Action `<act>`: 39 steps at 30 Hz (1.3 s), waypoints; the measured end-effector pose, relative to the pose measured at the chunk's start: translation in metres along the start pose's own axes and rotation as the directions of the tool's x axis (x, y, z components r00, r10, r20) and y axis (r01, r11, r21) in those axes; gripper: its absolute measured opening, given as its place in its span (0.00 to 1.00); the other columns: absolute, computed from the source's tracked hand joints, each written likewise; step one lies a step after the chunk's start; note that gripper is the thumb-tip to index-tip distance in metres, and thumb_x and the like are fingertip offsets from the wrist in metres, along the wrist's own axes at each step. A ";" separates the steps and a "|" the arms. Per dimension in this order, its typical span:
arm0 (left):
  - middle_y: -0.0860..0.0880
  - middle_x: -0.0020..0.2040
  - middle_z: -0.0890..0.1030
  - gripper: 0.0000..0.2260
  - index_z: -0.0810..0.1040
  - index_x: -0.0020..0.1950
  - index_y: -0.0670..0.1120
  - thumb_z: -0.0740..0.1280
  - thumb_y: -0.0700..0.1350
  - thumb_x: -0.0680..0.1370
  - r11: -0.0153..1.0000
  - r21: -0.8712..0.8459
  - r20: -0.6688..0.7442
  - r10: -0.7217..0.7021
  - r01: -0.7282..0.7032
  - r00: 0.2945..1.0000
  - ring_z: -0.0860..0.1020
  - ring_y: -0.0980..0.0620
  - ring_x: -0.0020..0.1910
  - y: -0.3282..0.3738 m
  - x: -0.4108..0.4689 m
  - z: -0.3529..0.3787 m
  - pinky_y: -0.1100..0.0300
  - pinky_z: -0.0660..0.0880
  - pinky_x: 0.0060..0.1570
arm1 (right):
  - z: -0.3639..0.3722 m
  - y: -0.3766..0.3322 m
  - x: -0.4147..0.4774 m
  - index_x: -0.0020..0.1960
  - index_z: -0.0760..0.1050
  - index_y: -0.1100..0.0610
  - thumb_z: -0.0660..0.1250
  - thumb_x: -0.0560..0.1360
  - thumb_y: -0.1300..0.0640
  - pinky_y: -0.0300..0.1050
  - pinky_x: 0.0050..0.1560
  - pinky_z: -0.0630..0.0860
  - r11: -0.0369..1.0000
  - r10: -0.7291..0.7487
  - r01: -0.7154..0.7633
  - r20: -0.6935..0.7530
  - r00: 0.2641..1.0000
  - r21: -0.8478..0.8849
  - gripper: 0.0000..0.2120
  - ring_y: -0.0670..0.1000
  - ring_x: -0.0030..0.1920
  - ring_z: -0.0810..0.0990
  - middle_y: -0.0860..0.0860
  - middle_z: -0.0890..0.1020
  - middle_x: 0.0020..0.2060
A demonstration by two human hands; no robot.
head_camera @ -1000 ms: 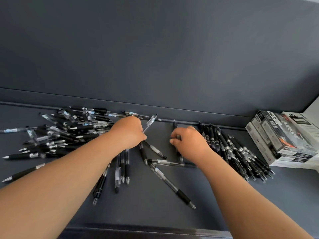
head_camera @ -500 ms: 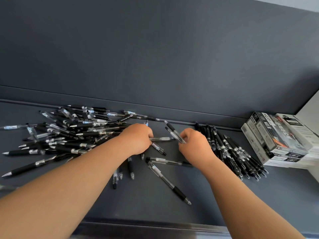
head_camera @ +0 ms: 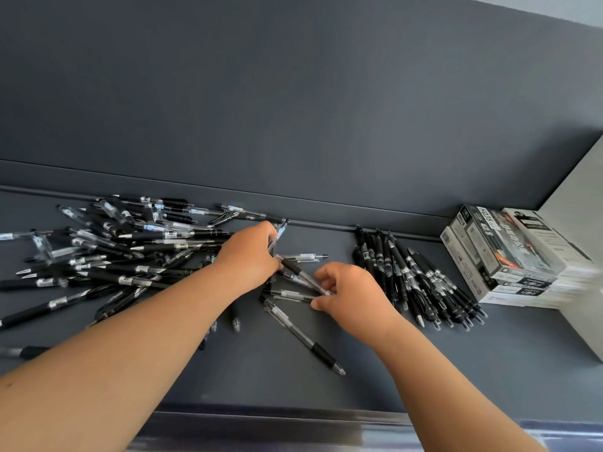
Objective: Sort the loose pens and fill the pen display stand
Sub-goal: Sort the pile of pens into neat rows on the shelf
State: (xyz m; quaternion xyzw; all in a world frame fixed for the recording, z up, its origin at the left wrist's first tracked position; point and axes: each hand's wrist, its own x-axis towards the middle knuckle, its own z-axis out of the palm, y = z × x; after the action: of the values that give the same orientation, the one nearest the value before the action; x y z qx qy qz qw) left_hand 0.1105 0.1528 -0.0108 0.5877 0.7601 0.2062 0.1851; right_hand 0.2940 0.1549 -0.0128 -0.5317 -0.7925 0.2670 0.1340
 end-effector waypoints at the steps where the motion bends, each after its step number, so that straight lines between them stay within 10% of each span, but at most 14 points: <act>1: 0.50 0.50 0.78 0.17 0.70 0.59 0.49 0.69 0.42 0.73 1.000 0.007 0.008 -0.030 0.030 1.000 0.76 0.49 0.47 0.000 0.000 0.000 0.55 0.73 0.43 | 0.000 0.001 0.001 0.57 0.77 0.53 0.72 0.70 0.58 0.42 0.51 0.74 1.000 0.002 -0.002 -0.008 1.000 -0.015 0.16 0.48 0.48 0.77 0.46 0.78 0.45; 7: 0.47 0.34 0.73 0.03 0.72 0.39 0.43 0.63 0.36 0.71 0.975 0.199 0.024 -0.102 0.096 0.994 0.71 0.48 0.33 0.001 0.004 -0.003 0.59 0.64 0.28 | -0.007 0.009 0.005 0.54 0.76 0.54 0.66 0.76 0.57 0.41 0.43 0.69 0.992 0.028 -0.039 -0.088 0.996 -0.124 0.07 0.52 0.46 0.77 0.50 0.80 0.45; 11: 0.48 0.32 0.70 0.05 0.72 0.38 0.42 0.62 0.33 0.71 0.970 0.205 0.005 -0.138 0.134 0.990 0.67 0.50 0.30 0.005 0.004 -0.003 0.60 0.60 0.26 | -0.011 0.010 0.008 0.45 0.76 0.57 0.64 0.76 0.60 0.42 0.33 0.67 0.993 0.060 -0.053 -0.075 0.995 0.102 0.03 0.50 0.33 0.72 0.49 0.74 0.31; 16: 0.42 0.37 0.77 0.05 0.79 0.47 0.36 0.65 0.35 0.73 0.958 -0.155 0.019 -0.239 0.239 0.971 0.73 0.45 0.34 0.006 0.011 -0.006 0.58 0.69 0.34 | -0.019 0.002 0.014 0.44 0.76 0.61 0.62 0.77 0.66 0.44 0.38 0.76 0.751 0.216 -0.206 0.061 0.974 0.627 0.05 0.51 0.35 0.77 0.54 0.77 0.35; 22: 0.43 0.40 0.77 0.05 0.75 0.51 0.39 0.65 0.32 0.77 0.601 -0.726 0.240 -0.232 0.333 0.943 0.79 0.48 0.36 0.011 -0.008 -0.036 0.56 0.78 0.39 | -0.020 -0.024 0.027 0.47 0.76 0.60 0.59 0.77 0.71 0.38 0.37 0.76 0.604 0.134 -0.211 0.163 0.977 0.768 0.10 0.48 0.36 0.79 0.55 0.80 0.41; 39: 0.39 0.48 0.84 0.10 0.78 0.55 0.38 0.65 0.31 0.75 0.565 -0.760 0.104 -0.383 0.322 0.918 0.81 0.47 0.39 -0.190 -0.060 -0.206 0.56 0.80 0.37 | 0.108 -0.274 0.076 0.52 0.78 0.63 0.63 0.74 0.72 0.45 0.46 0.81 0.636 -0.144 -0.181 0.346 0.927 0.750 0.11 0.50 0.40 0.84 0.56 0.84 0.42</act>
State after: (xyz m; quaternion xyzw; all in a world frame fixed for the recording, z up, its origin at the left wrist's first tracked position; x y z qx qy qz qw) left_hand -0.1376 0.0320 0.0649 0.2825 0.7087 0.4870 0.4251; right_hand -0.0008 0.1144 0.0483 -0.3702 -0.6069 0.6767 0.1915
